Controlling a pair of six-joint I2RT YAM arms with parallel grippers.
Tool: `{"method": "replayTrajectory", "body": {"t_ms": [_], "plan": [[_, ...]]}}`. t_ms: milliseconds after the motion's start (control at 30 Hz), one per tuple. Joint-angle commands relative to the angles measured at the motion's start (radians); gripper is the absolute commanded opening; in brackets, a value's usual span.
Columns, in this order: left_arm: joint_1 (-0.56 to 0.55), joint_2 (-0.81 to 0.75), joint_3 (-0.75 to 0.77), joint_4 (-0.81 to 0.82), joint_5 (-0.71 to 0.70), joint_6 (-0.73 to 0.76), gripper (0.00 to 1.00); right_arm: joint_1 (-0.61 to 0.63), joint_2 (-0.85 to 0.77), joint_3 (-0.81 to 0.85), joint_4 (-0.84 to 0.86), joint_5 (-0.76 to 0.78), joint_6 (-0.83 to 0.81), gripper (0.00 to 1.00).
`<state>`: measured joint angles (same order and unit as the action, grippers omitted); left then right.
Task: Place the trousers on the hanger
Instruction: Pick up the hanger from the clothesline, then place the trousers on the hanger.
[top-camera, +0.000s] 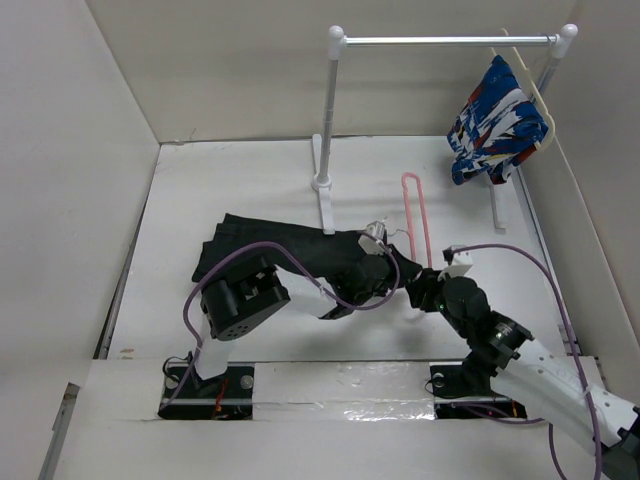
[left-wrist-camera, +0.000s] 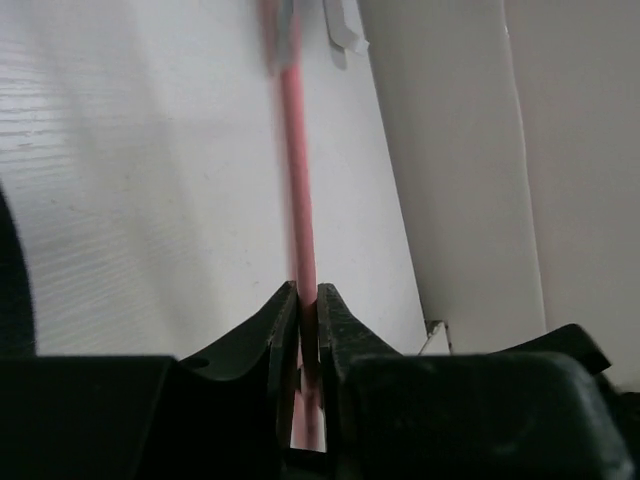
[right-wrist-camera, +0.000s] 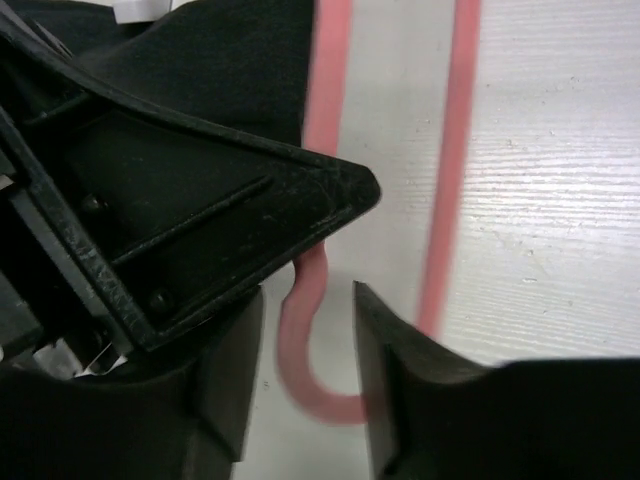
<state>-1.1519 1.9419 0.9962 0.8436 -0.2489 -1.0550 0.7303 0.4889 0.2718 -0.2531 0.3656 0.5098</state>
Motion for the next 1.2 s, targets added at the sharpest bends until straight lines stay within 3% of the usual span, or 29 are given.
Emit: {"method": "replayTrajectory", "body": {"t_ms": [0,200,367,433,500,600,767,833,1000,1167], "plan": [[0.011,-0.052,-0.060,0.112,0.031,-0.007,0.00,0.011,-0.039,0.046,-0.030,0.010,0.004,0.53],[0.020,-0.113,-0.174,0.219,0.089,0.007,0.00,0.011,-0.127,0.136,-0.124,-0.024,0.001,0.70],[0.020,-0.129,-0.244,0.288,0.132,-0.010,0.00,0.011,-0.164,0.155,-0.118,-0.042,-0.002,0.66],[0.020,-0.133,-0.277,0.305,0.135,-0.014,0.00,0.011,-0.124,0.155,-0.072,-0.054,-0.014,0.45],[0.001,-0.144,-0.316,0.327,0.108,-0.016,0.00,0.011,-0.024,0.167,-0.014,-0.045,-0.036,0.12],[0.001,-0.149,-0.352,0.348,0.092,-0.020,0.00,-0.017,0.138,0.193,0.073,-0.057,-0.077,0.00],[0.012,-0.118,-0.363,0.348,0.080,-0.022,0.00,-0.112,0.315,0.241,0.175,-0.172,-0.131,0.00],[0.021,-0.100,-0.370,0.377,0.086,-0.031,0.00,-0.175,0.376,0.222,0.294,-0.261,-0.142,0.01],[0.040,-0.074,-0.392,0.388,0.056,-0.040,0.00,-0.255,0.542,0.243,0.411,-0.323,-0.163,0.13],[0.050,-0.040,-0.392,0.397,0.062,-0.053,0.00,-0.289,0.742,0.323,0.452,-0.435,-0.186,0.18]]}}
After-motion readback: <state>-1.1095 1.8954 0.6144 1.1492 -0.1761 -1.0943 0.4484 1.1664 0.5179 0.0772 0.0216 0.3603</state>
